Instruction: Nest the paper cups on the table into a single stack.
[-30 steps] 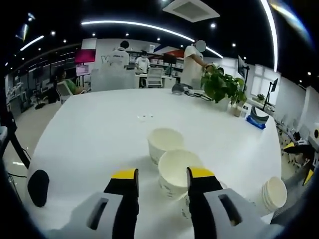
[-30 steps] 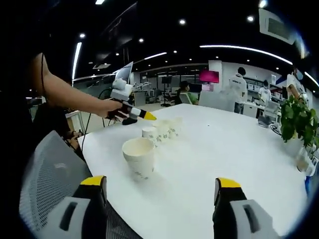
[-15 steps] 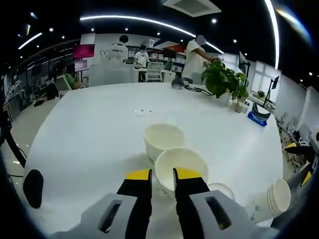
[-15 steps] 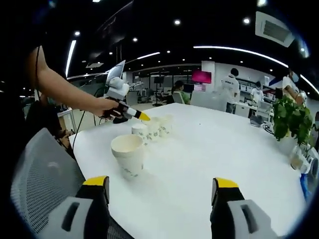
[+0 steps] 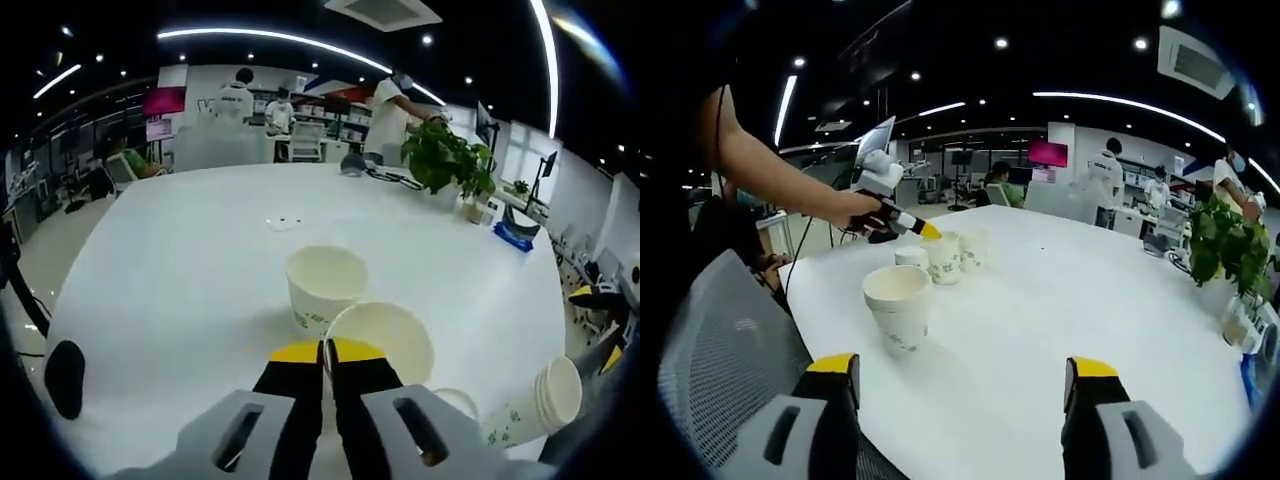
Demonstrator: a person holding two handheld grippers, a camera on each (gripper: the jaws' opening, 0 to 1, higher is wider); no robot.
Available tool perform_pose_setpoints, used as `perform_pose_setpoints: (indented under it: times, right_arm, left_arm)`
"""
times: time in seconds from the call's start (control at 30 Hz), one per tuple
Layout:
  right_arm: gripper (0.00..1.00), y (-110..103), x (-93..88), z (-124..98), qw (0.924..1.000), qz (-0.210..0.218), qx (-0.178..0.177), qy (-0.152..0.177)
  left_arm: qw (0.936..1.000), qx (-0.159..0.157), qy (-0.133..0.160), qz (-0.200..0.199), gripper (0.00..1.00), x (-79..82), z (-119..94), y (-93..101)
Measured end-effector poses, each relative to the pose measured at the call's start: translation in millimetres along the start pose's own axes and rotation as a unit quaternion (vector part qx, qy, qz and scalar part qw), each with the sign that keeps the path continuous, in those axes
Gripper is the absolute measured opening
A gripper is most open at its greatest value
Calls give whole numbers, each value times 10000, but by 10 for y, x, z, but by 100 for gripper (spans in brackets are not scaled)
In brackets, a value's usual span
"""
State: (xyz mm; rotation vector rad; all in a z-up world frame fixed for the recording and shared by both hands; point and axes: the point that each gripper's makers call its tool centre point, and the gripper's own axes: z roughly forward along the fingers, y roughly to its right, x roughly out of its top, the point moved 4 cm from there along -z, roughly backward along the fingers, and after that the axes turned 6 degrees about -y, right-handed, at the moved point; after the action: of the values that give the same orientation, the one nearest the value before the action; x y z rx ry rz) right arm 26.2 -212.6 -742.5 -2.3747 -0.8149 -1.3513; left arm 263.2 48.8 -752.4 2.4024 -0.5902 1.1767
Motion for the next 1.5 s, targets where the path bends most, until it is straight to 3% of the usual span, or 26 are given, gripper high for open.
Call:
perform_pose_setpoints:
  times: [0.47, 0.83, 0.97, 1.17, 1.5]
  right_arm:
    - [85, -31, 0, 0, 9999, -126, 52, -23]
    - [85, -37, -2, 0, 9998, -175, 80, -20]
    - [85, -43, 4, 0, 9998, -176, 105, 7]
    - [85, -71, -8, 10, 9997, -193, 173, -45]
    - [85, -101, -5, 14, 9994, -248, 211, -85]
  left_arm:
    - [9992, -49, 268, -303, 0, 178, -177, 44]
    - [9983, -89, 468, -328, 0, 441, -436, 152]
    - [9985, -215, 480, -160, 0, 518, -552, 235]
    - [9963, -516, 643, -227, 0, 705, -764, 360]
    - [9931, -1069, 461, -111, 0, 785, -950, 675]
